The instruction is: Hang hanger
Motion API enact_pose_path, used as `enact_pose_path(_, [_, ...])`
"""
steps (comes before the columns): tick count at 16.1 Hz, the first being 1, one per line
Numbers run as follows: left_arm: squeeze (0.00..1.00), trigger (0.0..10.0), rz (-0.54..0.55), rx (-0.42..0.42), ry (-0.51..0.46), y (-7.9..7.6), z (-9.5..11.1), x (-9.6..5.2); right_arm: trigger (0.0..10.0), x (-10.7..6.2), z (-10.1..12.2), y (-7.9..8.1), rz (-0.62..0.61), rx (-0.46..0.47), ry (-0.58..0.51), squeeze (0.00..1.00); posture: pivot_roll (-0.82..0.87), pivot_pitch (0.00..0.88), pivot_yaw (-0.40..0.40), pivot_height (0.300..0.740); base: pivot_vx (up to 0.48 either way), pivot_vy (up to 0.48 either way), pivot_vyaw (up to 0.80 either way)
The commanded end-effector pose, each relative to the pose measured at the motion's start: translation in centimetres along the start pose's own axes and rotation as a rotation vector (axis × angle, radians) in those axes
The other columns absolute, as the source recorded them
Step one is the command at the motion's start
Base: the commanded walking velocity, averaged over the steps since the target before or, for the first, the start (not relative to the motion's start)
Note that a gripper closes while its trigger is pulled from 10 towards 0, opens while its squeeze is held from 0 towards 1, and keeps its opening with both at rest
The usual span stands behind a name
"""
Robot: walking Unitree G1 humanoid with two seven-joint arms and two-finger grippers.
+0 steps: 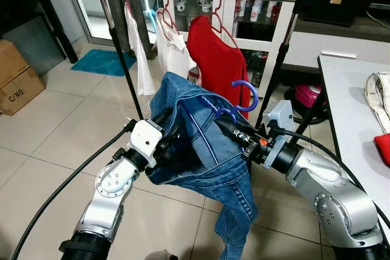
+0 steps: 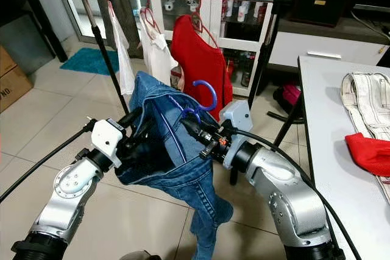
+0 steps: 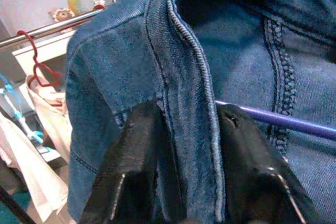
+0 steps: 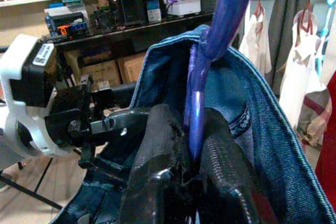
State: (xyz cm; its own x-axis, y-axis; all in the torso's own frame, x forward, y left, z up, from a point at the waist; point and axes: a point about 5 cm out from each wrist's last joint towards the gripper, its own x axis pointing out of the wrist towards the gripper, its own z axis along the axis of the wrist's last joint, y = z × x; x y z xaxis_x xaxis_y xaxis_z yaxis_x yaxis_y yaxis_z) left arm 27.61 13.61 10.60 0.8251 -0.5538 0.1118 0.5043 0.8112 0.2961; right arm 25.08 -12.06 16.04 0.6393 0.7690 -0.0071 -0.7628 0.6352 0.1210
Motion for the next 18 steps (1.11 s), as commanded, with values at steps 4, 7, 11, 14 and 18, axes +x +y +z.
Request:
enact_pose_path(4, [0.00,0.0,-0.009,-0.001,-0.001,0.2,0.1,0.2,0.0,0.0,0.7,0.6,0.028,-0.015,-0.032,0.00,-0.04,0.000,0.072,0.740,0.000,0.000,0.00])
enact_pose_path(7, [0.00,0.0,-0.002,-0.002,-0.006,0.4,0.2,0.2,0.0,0.0,0.6,0.7,0.029,-0.012,-0.031,0.00,-0.04,0.000,0.075,0.740,0.000,0.000,0.00])
enact_pose_path(11, [0.00,0.0,-0.009,-0.013,-0.006,0.4,0.2,0.1,0.0,0.0,0.5,0.8,0.026,-0.010,-0.030,0.00,-0.04,0.000,0.077,0.740,0.000,0.000,0.00])
enact_pose_path(14, [0.00,0.0,0.000,-0.022,-0.010,0.5,0.2,0.1,0.0,-0.1,0.6,0.6,0.021,-0.014,-0.028,0.00,-0.04,0.000,0.076,0.740,0.000,0.000,0.00])
enact_pose_path(18, [0.00,0.0,0.075,0.024,-0.038,4.4,1.5,-0.3,0.0,-0.1,0.1,-0.1,0.023,-0.107,0.062,0.00,-0.03,0.000,0.058,0.740,0.000,0.000,0.00])
